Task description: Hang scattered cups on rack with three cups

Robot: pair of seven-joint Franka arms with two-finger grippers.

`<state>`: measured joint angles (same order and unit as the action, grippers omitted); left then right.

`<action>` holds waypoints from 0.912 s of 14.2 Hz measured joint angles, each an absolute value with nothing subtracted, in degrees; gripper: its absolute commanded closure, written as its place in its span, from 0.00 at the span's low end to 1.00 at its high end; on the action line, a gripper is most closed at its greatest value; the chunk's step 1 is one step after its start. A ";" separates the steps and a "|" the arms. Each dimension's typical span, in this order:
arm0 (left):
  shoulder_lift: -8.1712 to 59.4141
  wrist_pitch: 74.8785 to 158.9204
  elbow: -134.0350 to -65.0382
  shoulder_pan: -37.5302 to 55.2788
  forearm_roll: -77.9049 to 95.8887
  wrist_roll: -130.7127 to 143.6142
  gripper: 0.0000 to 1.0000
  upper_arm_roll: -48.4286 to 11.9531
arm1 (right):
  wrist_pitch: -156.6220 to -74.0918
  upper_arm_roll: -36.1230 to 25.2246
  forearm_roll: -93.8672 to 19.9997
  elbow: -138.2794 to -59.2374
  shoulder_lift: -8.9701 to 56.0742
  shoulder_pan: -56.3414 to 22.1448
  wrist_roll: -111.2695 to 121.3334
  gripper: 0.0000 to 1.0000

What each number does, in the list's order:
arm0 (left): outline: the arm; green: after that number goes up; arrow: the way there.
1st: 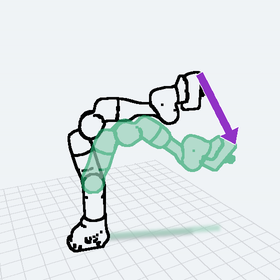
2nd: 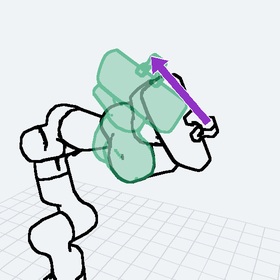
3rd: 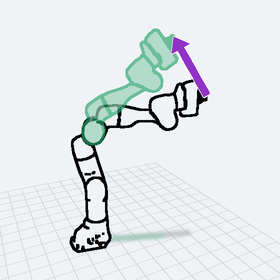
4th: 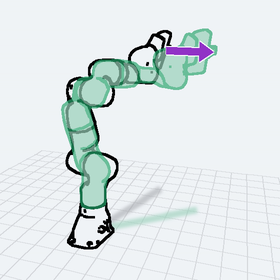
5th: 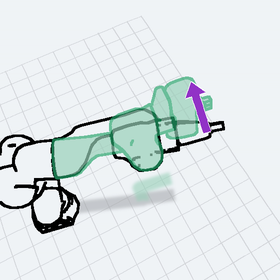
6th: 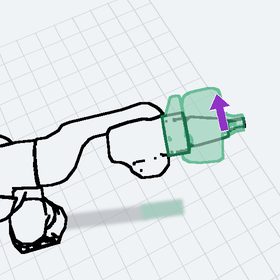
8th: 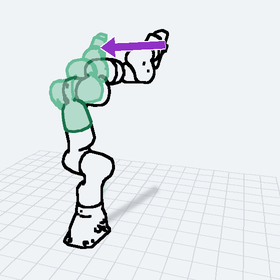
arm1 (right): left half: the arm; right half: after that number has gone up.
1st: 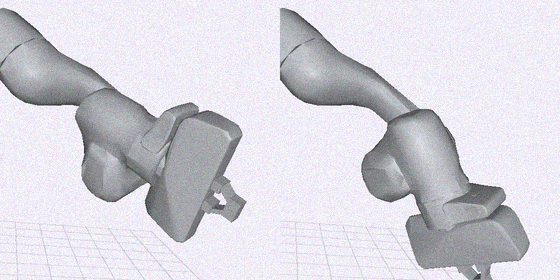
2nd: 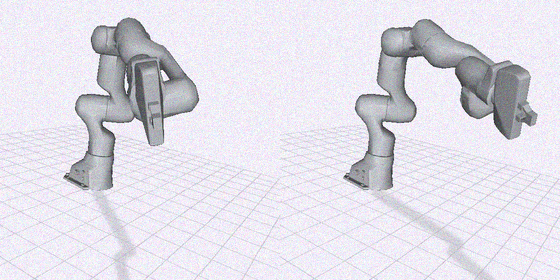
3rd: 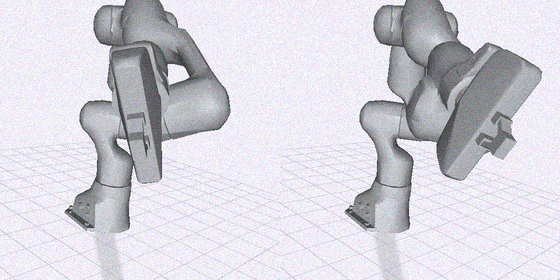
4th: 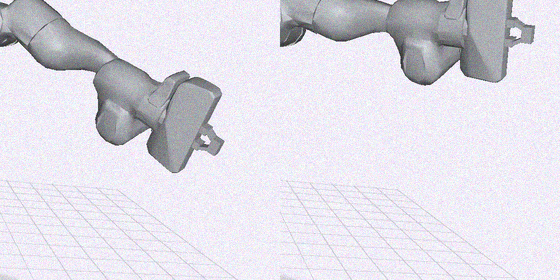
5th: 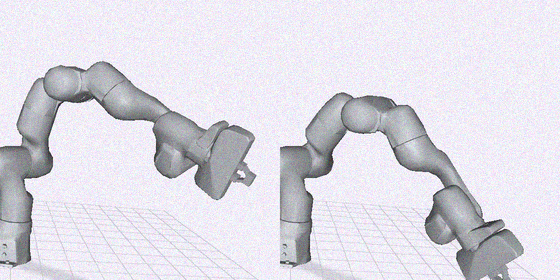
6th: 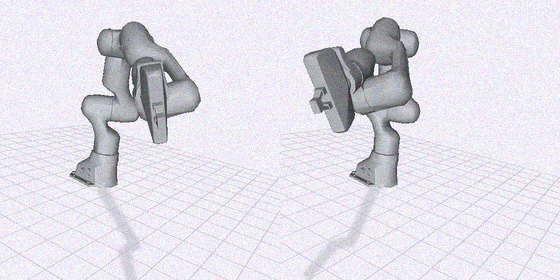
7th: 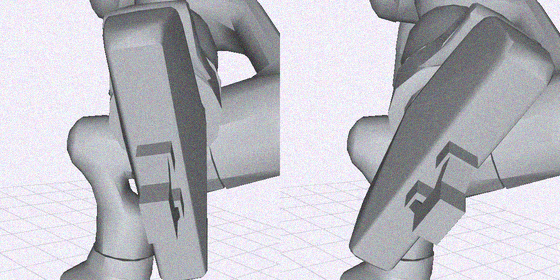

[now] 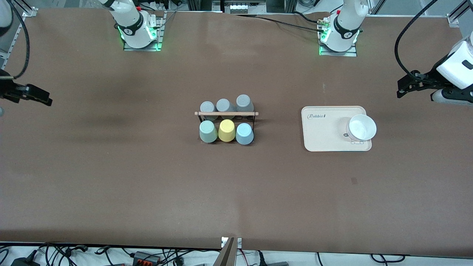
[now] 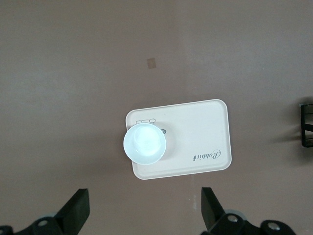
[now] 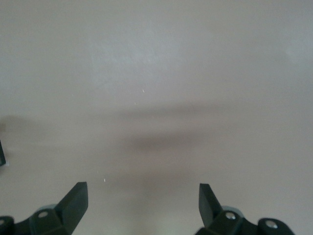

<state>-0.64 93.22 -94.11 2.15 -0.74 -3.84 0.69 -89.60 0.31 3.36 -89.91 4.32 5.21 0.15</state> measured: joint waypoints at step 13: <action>-0.64 93.23 -94.09 2.26 -0.75 -3.84 0.00 0.04 | -89.63 0.55 1.49 -90.32 3.18 5.03 -0.44 0.00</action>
<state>-0.64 93.23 -94.09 2.26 -0.75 -3.84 0.04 -89.63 0.55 1.49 -90.32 3.18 5.03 -0.44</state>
